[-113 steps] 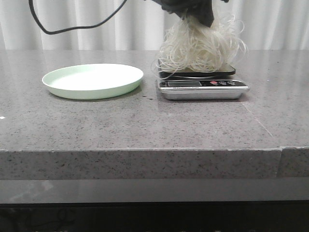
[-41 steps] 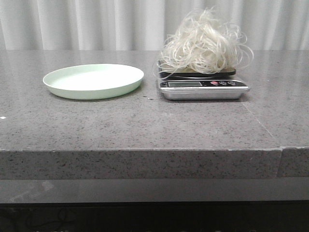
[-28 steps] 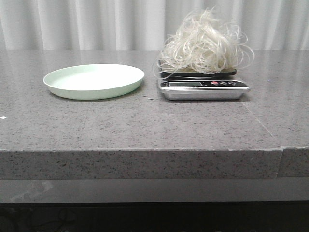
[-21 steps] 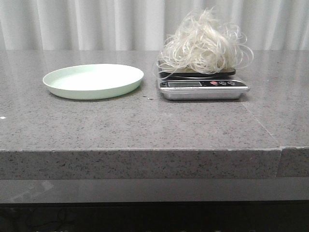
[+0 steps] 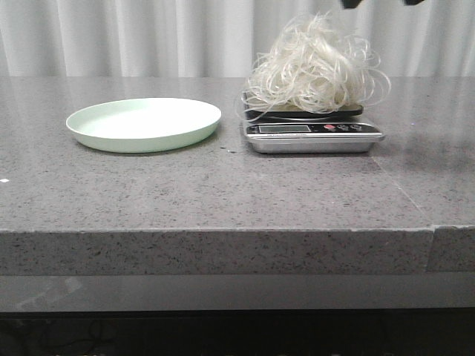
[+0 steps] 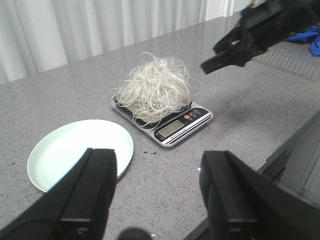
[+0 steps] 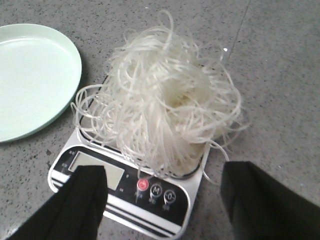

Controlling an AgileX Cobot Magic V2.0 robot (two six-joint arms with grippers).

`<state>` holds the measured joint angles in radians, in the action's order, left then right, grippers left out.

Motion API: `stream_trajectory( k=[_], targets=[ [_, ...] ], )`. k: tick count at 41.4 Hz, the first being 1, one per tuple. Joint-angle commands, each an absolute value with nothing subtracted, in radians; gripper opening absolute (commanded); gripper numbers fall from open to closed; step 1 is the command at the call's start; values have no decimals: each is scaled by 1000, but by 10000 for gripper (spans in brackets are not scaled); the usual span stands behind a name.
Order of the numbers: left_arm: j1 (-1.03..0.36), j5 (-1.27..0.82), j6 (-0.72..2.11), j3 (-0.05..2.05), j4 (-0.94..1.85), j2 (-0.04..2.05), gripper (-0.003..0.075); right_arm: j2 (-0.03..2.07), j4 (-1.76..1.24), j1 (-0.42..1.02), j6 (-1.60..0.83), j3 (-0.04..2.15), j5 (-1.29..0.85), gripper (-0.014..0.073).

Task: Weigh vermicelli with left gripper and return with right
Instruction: 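Lower the right gripper onto the vermicelli on the scale and close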

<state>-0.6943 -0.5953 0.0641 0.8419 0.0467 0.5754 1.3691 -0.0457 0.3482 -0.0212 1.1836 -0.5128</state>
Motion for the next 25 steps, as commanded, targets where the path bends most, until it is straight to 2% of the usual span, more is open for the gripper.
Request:
stream_trajectory(
  k=[1,20,25],
  targets=[
    [-703,-524,53,865,52,578,438,1430,-48,351,-29,1285,-472,577],
    [-703,-524,53,865,52,578,438,1709,0,351,-29,1492,-537,572],
    [-703,-524,53,865,52,578,438,1722,0,351,-29,1495,-538,477]
  ],
)
